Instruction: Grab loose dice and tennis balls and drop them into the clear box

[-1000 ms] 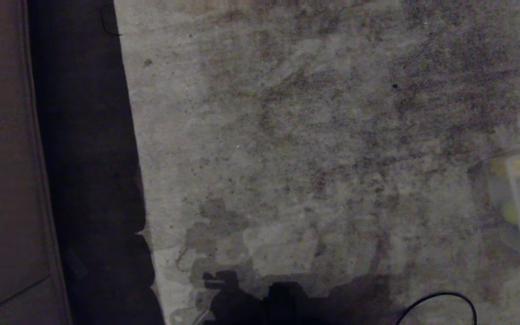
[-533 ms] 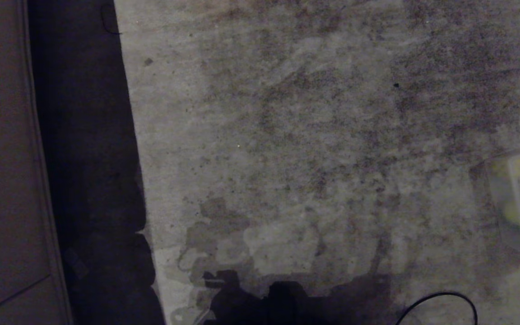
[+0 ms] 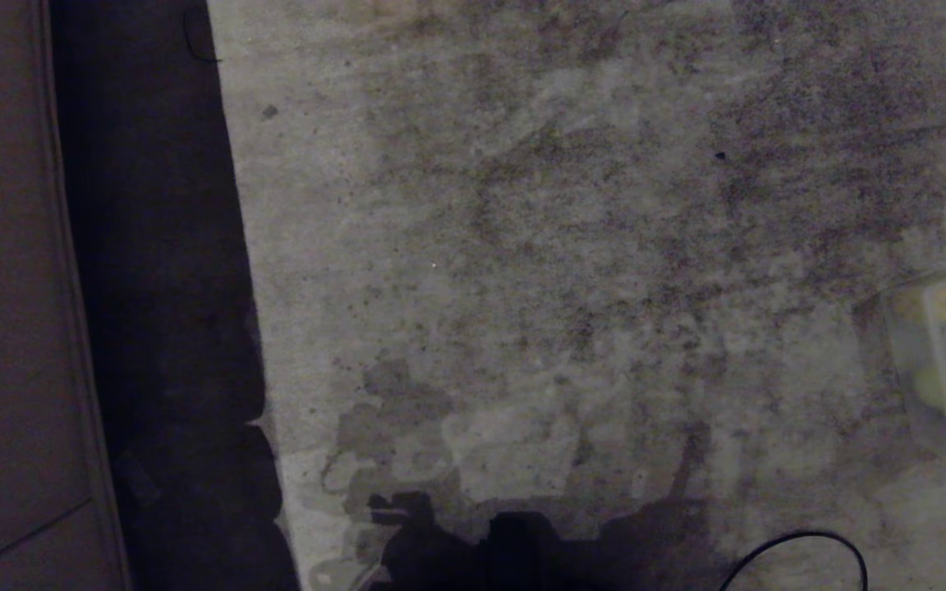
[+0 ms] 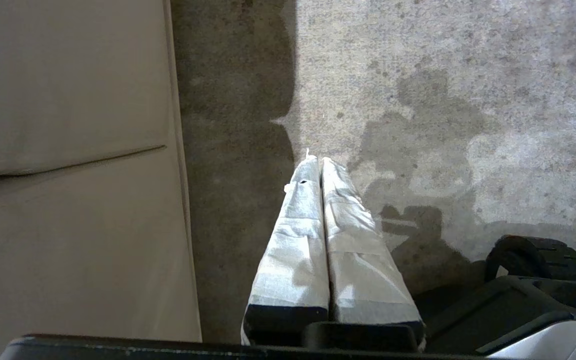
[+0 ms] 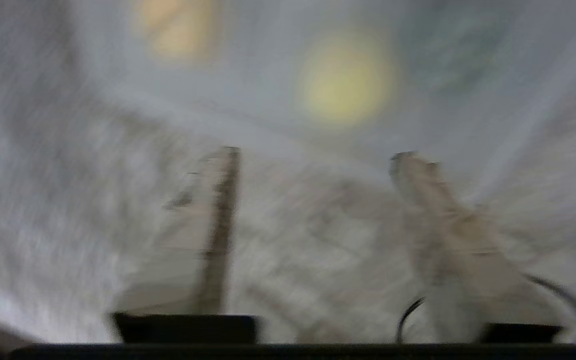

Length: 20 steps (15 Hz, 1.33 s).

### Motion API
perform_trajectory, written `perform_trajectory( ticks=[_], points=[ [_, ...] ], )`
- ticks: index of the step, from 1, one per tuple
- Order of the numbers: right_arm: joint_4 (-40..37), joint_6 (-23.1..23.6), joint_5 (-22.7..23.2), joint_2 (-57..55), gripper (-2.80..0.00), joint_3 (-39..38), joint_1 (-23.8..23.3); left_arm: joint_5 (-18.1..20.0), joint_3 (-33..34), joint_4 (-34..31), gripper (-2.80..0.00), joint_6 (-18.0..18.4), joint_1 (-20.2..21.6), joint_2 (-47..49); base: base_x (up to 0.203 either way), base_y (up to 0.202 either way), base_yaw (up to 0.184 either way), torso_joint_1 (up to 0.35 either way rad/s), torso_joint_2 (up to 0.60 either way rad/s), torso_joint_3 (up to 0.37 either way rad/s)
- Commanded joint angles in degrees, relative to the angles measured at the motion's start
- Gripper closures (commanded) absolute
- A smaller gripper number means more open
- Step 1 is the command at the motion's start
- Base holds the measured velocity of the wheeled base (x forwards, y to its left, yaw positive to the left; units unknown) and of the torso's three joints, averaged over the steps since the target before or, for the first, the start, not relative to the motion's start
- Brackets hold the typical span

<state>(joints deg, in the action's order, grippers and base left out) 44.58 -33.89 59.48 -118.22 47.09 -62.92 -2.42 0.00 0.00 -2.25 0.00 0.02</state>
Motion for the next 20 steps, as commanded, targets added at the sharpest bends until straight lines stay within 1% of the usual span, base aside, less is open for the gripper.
perform_trajectory(
  ticks=[1,2,3,4,5,7,8,10,12,14,16,17,20],
  points=[
    [-0.24,2.26,0.28,13.23,0.00,-7.41,3.62,-0.05,0.09,0.00,0.00,-0.03,0.00,0.06,0.000,0.000,0.000,0.000,0.00,0.000],
    [-1.44,5.00,-0.20,17.27,0.00,-10.66,6.62,-0.05,0.09,0.00,0.00,-0.03,0.00,0.06,0.000,0.000,0.000,0.000,0.00,0.000],
    [-3.73,9.43,-1.52,21.33,0.00,-14.19,10.81,-0.05,0.09,0.00,0.00,-0.03,0.00,0.00,0.000,0.000,0.000,0.000,0.00,0.000],
    [-6.73,15.92,-4.00,24.74,0.00,-17.66,15.55,-0.05,0.09,0.00,0.00,-0.03,0.00,-0.02,0.000,0.000,0.000,0.000,0.00,0.000],
    [-10.64,23.81,-8.15,28.30,0.00,-21.14,19.51,-0.05,0.09,0.00,0.00,-0.03,0.00,-0.02,0.000,0.000,0.000,0.000,0.00,0.000],
    [-17.39,32.11,-15.23,36.46,0.00,-26.38,26.00,-0.05,0.09,0.00,0.00,-0.03,0.00,0.06,0.000,0.000,0.000,0.000,0.00,0.000],
    [-19.16,34.07,-18.02,41.43,0.00,-29.38,28.80,-0.05,0.09,0.00,0.00,-0.03,0.00,0.06,0.000,0.000,0.000,0.000,0.00,0.000],
    [-21.16,35.95,-23.71,52.43,0.00,-36.36,35.24,-0.05,0.09,0.00,0.00,-0.03,0.00,0.04,0.000,0.000,0.000,0.000,0.00,0.000],
    [-22.32,36.75,-32.48,62.64,0.00,-42.49,43.26,-0.05,0.09,0.00,0.00,-0.03,0.00,0.06,0.000,0.000,0.000,0.000,0.00,0.000],
    [-25.66,36.85,-42.70,72.69,0.00,-45.34,50.81,-0.05,0.09,0.00,0.00,-0.03,0.00,0.06,0.000,0.000,0.000,0.000,0.00,0.000],
    [-32.25,36.05,-51.16,81.61,0.00,-46.66,56.25,-0.05,0.09,0.00,0.00,-0.03,0.00,0.01,0.000,0.000,0.000,0.000,0.00,0.000],
    [-35.61,35.35,-54.30,86.38,0.00,-47.00,58.56,-0.05,0.09,0.00,0.00,-0.03,0.00,0.06,0.000,0.000,0.000,0.000,0.00,0.000],
    [-44.59,34.32,-58.44,99.54,0.00,-46.33,61.99,-0.05,0.09,0.00,0.00,-0.03,0.00,-0.01,0.000,0.000,0.000,0.000,0.00,0.000]
  ],
)
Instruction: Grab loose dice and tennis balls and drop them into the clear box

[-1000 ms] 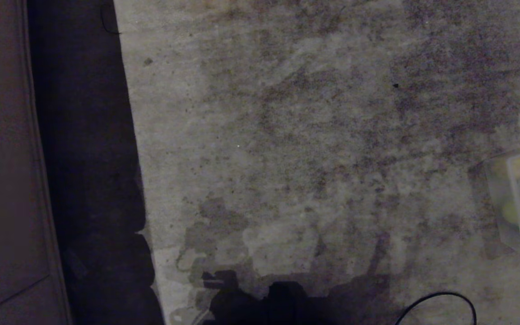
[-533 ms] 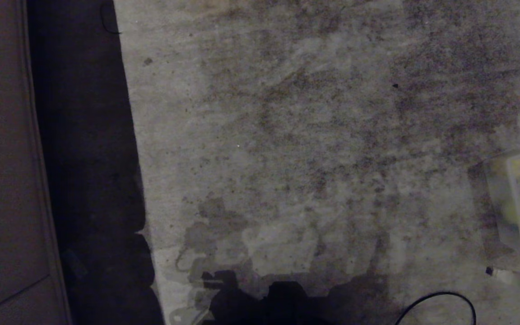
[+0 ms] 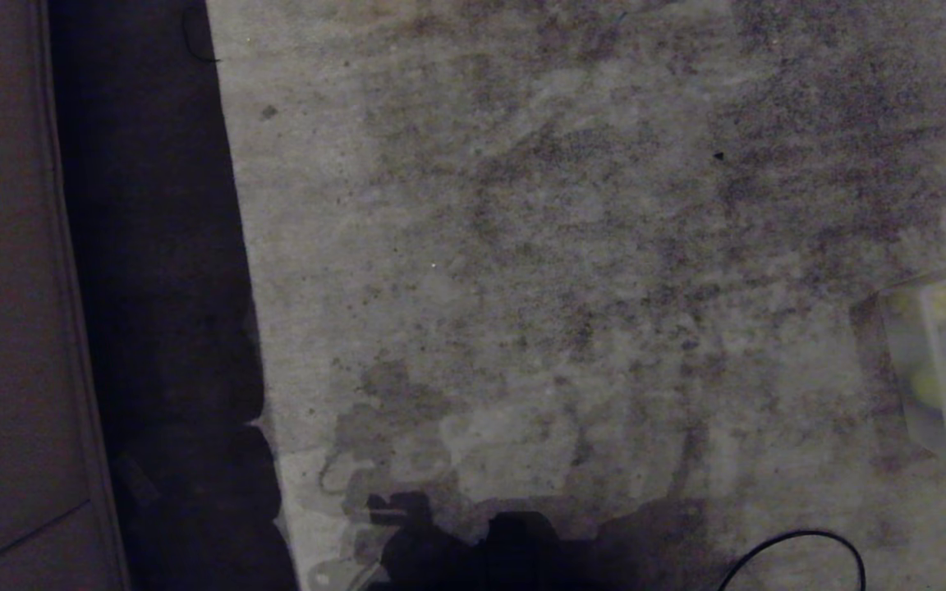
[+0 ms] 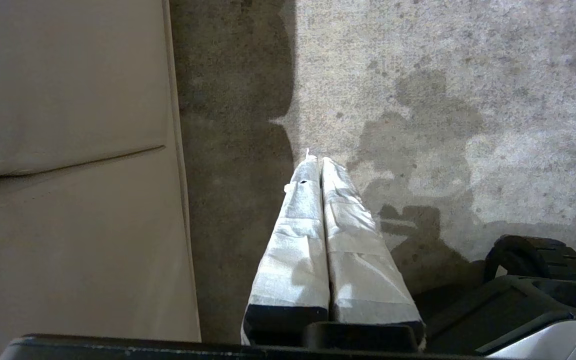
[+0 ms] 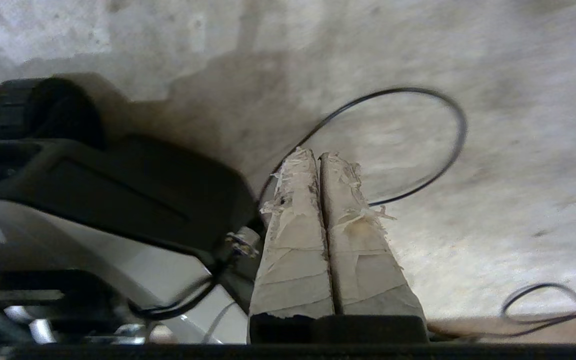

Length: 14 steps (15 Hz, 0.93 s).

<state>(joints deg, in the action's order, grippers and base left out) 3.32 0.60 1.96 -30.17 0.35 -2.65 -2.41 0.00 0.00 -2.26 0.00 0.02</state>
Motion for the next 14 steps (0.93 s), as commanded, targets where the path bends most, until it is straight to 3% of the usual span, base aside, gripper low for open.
perform_trajectory(
  ticks=[1,4,8,10,14],
  points=[
    [-5.39,-0.31,-1.58,14.66,0.00,0.80,2.05,-0.05,0.09,0.00,0.00,-0.03,0.00,-0.01,0.000,0.000,0.000,0.000,0.00,0.000],
    [-7.59,-1.99,-2.53,20.32,0.00,1.25,1.89,-0.09,0.09,0.00,0.00,-0.03,0.00,0.02,0.000,0.000,0.000,0.000,0.00,0.000],
    [-9.15,-0.73,-1.56,30.15,0.00,1.75,3.10,-0.05,0.09,0.00,0.00,-0.03,0.00,0.06,0.000,0.000,0.000,0.000,0.00,0.000],
    [-9.12,-2.78,-1.78,30.09,0.00,1.76,3.18,-0.09,0.09,0.00,0.00,-0.07,0.00,0.06,0.000,0.000,0.000,0.000,0.00,0.000],
    [-9.12,-1.93,-1.61,30.09,0.00,1.76,3.18,-0.05,0.09,0.00,0.00,-0.03,0.00,0.02,0.000,0.000,0.000,0.000,0.00,0.000]
  ],
)
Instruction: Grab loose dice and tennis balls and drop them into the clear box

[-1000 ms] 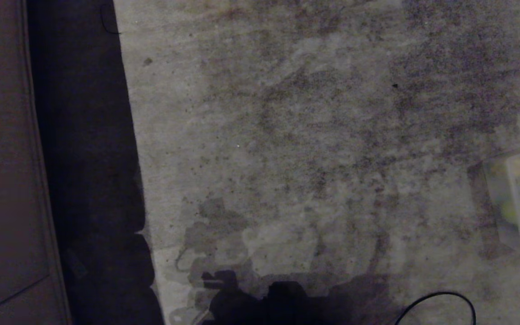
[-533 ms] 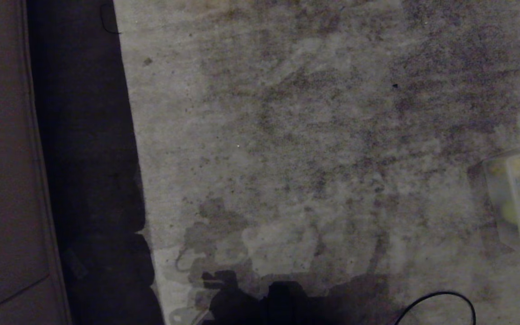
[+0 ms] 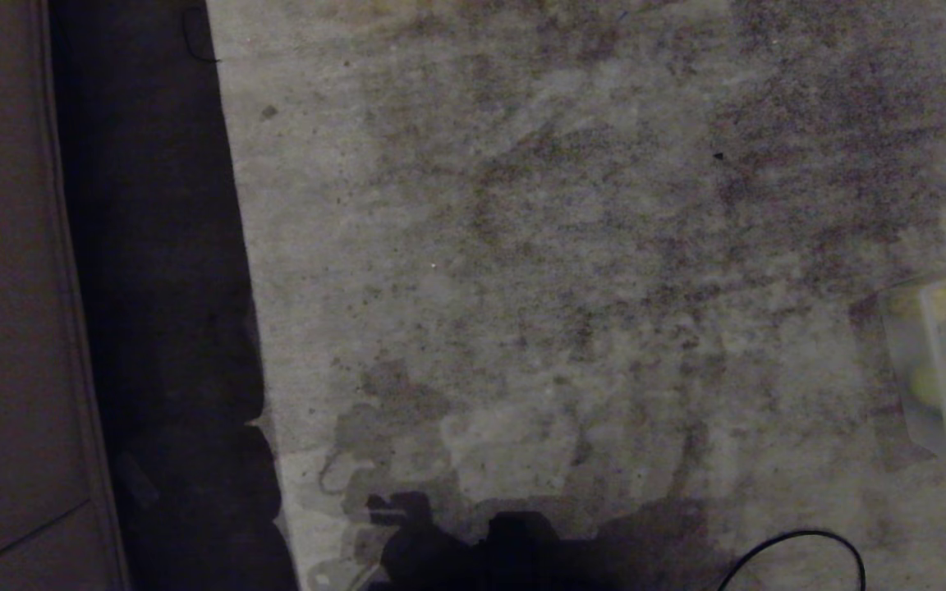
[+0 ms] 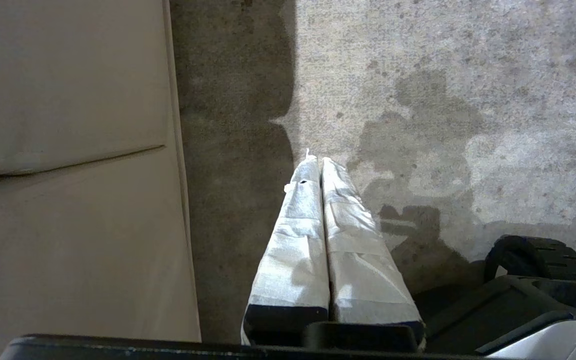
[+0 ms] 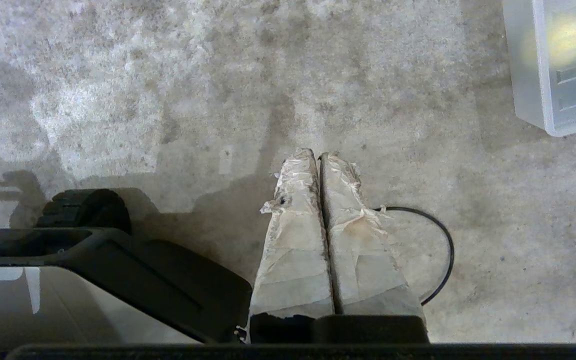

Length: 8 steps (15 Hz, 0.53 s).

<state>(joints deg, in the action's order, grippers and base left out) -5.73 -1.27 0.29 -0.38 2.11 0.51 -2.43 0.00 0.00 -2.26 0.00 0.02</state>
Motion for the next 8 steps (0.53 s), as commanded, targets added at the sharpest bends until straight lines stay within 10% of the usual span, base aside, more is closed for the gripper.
perform_trajectory(
  ticks=[1,8],
  points=[
    [-0.07,-0.23,0.06,0.29,0.00,0.00,0.02,-0.04,0.09,0.00,0.00,-0.03,0.00,0.04,0.000,0.000,0.000,0.000,0.00,0.000],
    [-0.07,-0.23,0.06,0.29,0.00,0.00,0.02,-0.83,0.09,0.09,0.00,-2.14,0.00,0.06,0.000,0.000,0.000,0.000,0.00,0.000]
  ],
)
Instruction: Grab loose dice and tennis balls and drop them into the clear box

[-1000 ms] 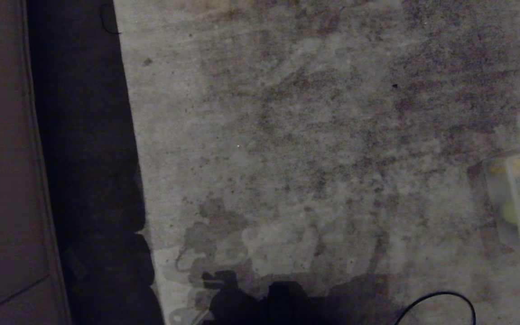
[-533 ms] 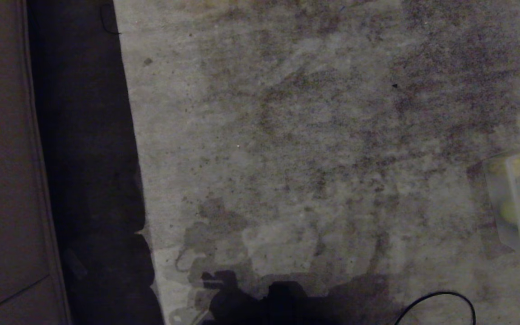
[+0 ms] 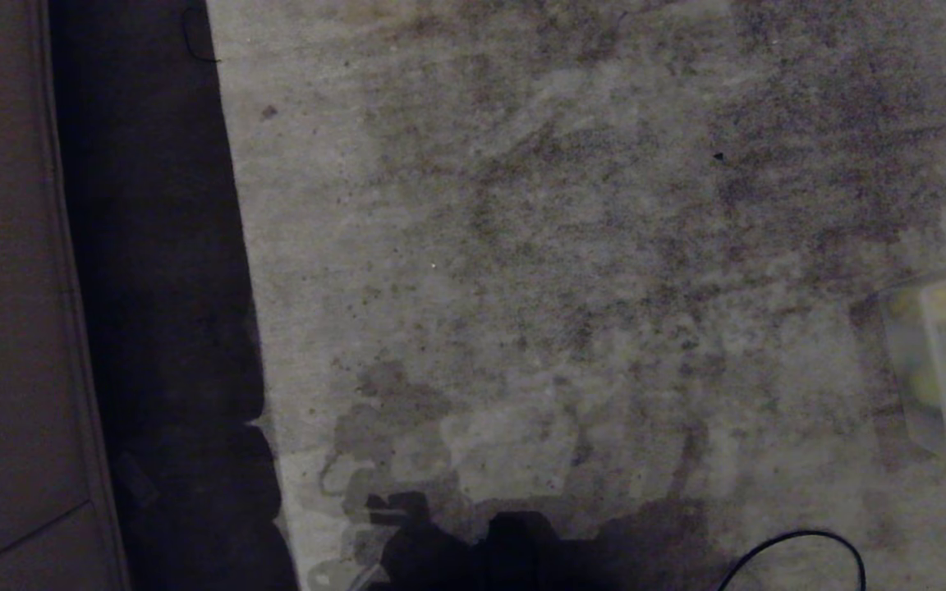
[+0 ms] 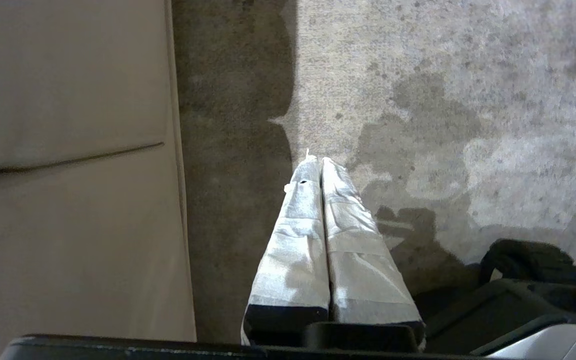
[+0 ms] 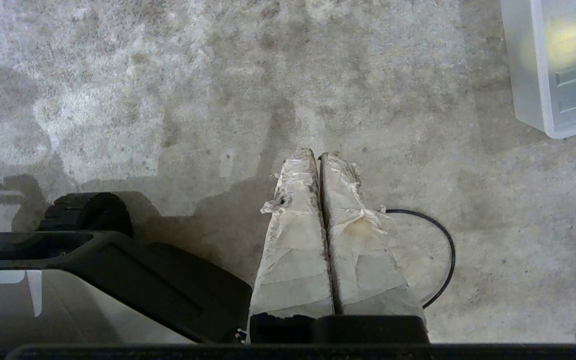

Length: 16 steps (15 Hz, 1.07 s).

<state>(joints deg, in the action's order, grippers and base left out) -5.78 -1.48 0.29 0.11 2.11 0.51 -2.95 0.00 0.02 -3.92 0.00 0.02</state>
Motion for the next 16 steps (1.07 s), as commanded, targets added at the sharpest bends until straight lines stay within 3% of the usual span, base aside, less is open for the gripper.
perform_trajectory(
  ticks=[1,7,16],
  points=[
    [-0.02,-0.02,0.06,-0.20,0.00,0.00,0.02,-0.31,0.09,0.07,0.00,-0.47,0.00,0.06,0.000,0.000,0.000,0.000,0.00,0.000],
    [-0.02,-0.02,0.06,-0.20,0.00,0.00,0.02,-0.13,0.09,0.07,0.00,-0.03,0.00,0.06,0.000,0.000,0.000,0.001,0.00,0.025],
    [-0.02,-0.02,0.06,-0.20,0.00,0.00,0.02,0.05,0.09,-0.02,0.00,0.49,0.00,0.06,0.000,0.000,0.000,0.004,0.00,0.198]
  ],
)
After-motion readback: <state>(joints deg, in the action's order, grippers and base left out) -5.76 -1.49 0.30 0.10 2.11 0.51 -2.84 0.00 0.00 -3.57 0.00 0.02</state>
